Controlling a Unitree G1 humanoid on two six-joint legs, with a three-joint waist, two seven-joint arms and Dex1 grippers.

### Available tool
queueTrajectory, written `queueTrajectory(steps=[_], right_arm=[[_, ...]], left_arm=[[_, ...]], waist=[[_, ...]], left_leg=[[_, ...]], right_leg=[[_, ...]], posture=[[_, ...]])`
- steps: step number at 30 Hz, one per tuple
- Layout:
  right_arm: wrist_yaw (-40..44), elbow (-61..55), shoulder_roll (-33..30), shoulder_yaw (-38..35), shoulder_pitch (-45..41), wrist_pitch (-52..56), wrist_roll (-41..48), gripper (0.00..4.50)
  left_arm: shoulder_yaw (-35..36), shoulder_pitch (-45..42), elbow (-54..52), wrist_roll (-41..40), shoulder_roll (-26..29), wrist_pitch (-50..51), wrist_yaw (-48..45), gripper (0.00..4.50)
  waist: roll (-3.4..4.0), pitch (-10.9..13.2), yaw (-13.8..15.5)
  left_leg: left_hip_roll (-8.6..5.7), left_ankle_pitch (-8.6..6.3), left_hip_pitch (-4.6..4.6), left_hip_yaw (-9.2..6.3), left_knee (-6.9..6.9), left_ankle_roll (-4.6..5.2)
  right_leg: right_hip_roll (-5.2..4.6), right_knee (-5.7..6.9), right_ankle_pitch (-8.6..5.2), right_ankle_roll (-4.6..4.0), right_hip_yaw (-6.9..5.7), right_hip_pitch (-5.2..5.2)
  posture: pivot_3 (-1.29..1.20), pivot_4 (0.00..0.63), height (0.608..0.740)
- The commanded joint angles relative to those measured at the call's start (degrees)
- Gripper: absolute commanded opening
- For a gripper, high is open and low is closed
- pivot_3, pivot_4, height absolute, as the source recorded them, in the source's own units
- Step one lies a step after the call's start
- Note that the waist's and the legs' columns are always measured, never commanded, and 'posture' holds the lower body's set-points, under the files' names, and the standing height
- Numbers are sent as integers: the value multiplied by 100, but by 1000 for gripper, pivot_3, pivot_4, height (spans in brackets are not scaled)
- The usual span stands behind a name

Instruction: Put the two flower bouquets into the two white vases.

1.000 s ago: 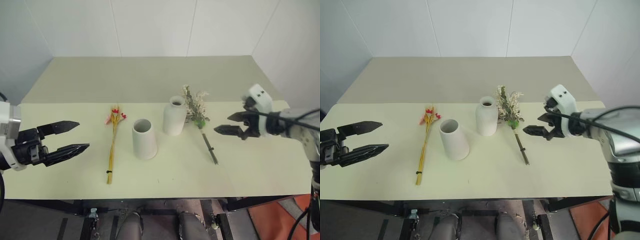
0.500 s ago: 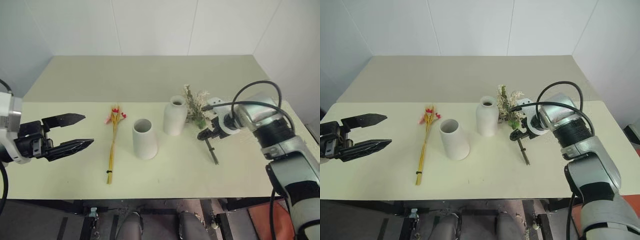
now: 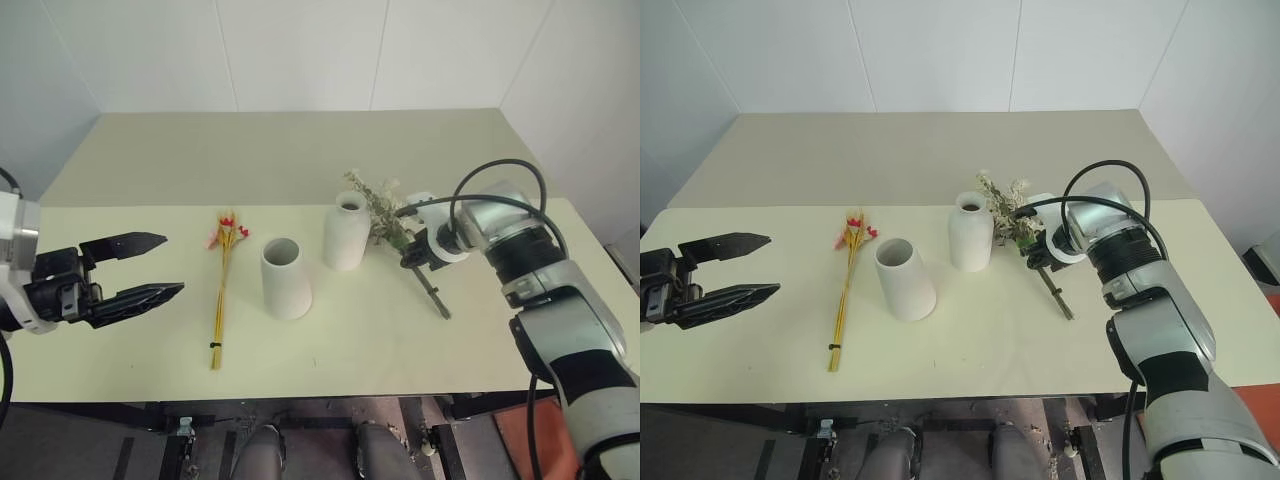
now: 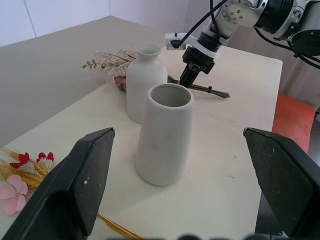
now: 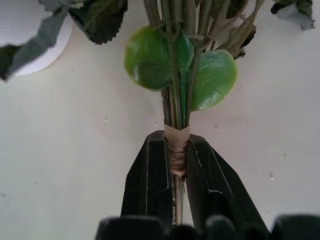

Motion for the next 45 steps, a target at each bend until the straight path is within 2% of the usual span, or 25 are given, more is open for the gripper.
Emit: queueTrajectory(steps=[1, 3, 6, 8, 11, 15, 24, 36, 45], right_arm=[[-916, 441, 0, -1230, -246, -217, -64, 204], [-1467, 495, -13, -1873, -173, -663, -53, 204], [-1805, 383, -80, -2756, -124, -1360, 189, 204], [-1962, -257, 34, -3362, 121, -2196, 414, 204], [-1802, -1154, 175, -3593, 539, -3145, 518, 204], [-1277, -1774, 550, -4041, 660, -3562, 1239, 204], [-601, -2529, 1154, -3780, 457, -4238, 1816, 204], [-406, -2776, 1374, -3524, 537, -4177, 2031, 204], [-356, -2519, 1504, -3313, 719, -4328, 1892, 204]], left_arm=[[198, -15, -68, -38, 69, -122, -57, 4500], [190, -30, -41, -46, 86, -123, -93, 4500], [153, -105, 26, -72, 120, -121, -156, 4500], [144, -206, 87, -116, 87, -204, -256, 4500], [135, -331, 163, -168, 30, -332, -402, 4500], [-3, -702, 369, -188, 84, -395, -398, 4500], [-150, -1027, 537, -114, 125, -394, -399, 4500], [-83, -878, 535, -55, 126, -425, -401, 4500], [-96, -852, 530, 2, 127, -429, -397, 4500]], waist=[[0, 0, 3], [0, 0, 5], [0, 0, -9], [0, 0, -17], [1, 1, -30], [2, 1, -92], [4, 2, -61], [4, 2, -51], [4, 2, -56]], left_leg=[[0, 0, 0, 0, 0, 0], [-1, 0, -1, 0, -1, 0], [-1, 0, -1, 0, -2, 0], [0, 0, -1, 0, -3, 0], [0, 0, -1, 1, -5, 0], [3, 1, 3, 1, -5, 1], [4, 1, 5, 0, -6, 1], [4, 1, 5, 0, -7, 1], [4, 1, 6, 0, -6, 1]], right_leg=[[0, 0, 0, 0, 0, 0], [0, -1, 0, -1, 0, 0], [0, -1, 0, -1, 0, -1], [0, -1, 0, -1, 0, -1], [1, -1, 0, 1, 2, 1], [5, 3, 1, 0, 4, 1], [5, 7, 1, 0, 6, 2], [5, 7, 1, 0, 5, 1], [5, 8, 2, -1, 5, 1]], posture=[[0, 150, 740], [0, 150, 740], [0, 150, 740], [0, 150, 740], [0, 150, 740], [0, 150, 740], [0, 150, 740], [0, 150, 740], [0, 150, 740]])
